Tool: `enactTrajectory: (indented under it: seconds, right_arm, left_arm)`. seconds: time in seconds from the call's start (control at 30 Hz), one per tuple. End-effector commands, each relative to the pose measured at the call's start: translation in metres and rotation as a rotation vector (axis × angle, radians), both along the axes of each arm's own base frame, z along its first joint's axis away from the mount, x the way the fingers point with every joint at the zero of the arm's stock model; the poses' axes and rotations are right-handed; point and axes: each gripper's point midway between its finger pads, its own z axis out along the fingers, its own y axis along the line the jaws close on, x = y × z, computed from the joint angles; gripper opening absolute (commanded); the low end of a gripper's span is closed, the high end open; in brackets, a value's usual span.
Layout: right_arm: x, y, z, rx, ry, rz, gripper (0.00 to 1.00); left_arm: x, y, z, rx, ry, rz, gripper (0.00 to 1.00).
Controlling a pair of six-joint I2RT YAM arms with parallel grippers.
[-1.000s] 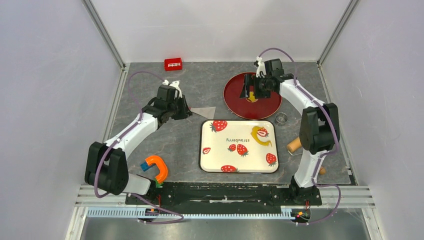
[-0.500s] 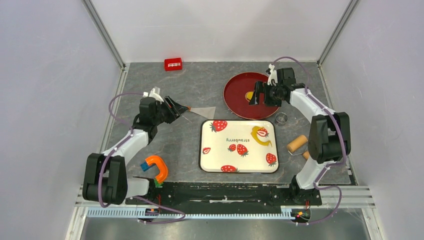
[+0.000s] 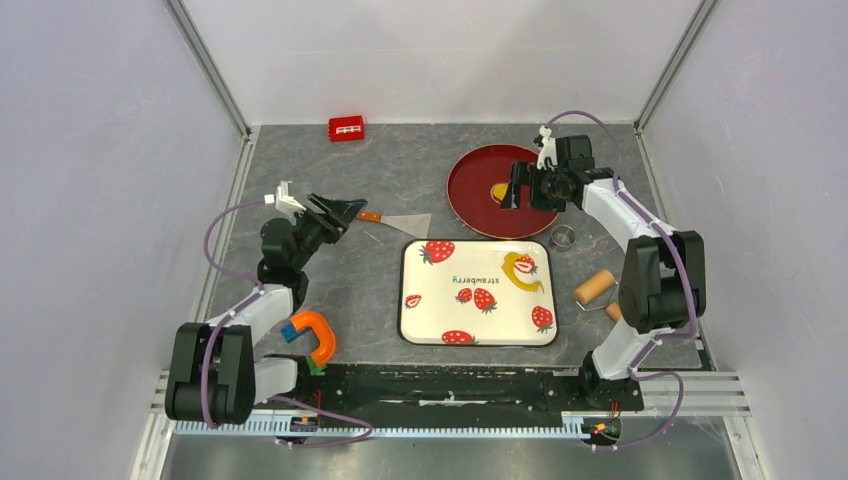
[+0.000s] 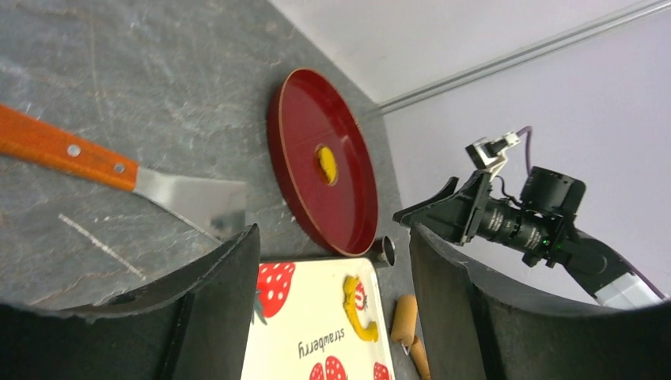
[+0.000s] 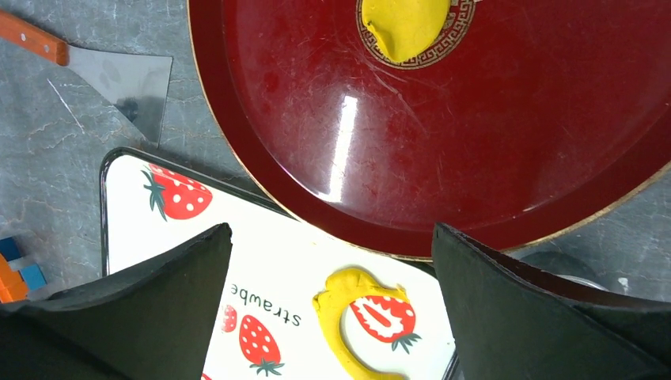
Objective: Roll out the dumpling wrappers from the dough
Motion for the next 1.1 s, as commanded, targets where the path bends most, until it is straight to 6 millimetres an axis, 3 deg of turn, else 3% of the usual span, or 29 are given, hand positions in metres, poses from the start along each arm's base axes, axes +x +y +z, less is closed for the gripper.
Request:
enactTrajectory:
  seconds: [0.0,0.27,0.47,0.73,1.07]
  right_arm:
    - [0.0,-0.008,0.019,-0.038,-0.077,-0.002,0.98]
    - [-0.007,-0.022,0.038,-0.102,-0.15,-0.025,0.98]
    - [-0.012,-0.039,0.054,-0.176,-0.23,-0.067,0.98]
    - [-0.019,-0.057,0.069,-0.236,-0.35,-0.139,0.98]
    - [-0.033,-0.062,0.079,-0.187,-0.627,-0.195,0.98]
  left_arm:
    - [-0.005,0.004,0.045,-0.046,-0.201,0.02,0.73]
    - [-0.008,0.012,0.035,0.151,-0.288,0.041,0.74]
    - [-0.008,0.014,0.009,0.471,-0.223,-0.068,0.75]
    - [-0.007,0.035,-0.013,0.794,-0.171,-0.143,0.76]
    - [-0.019,0.072,-0.023,0.967,-0.153,0.005,0.77]
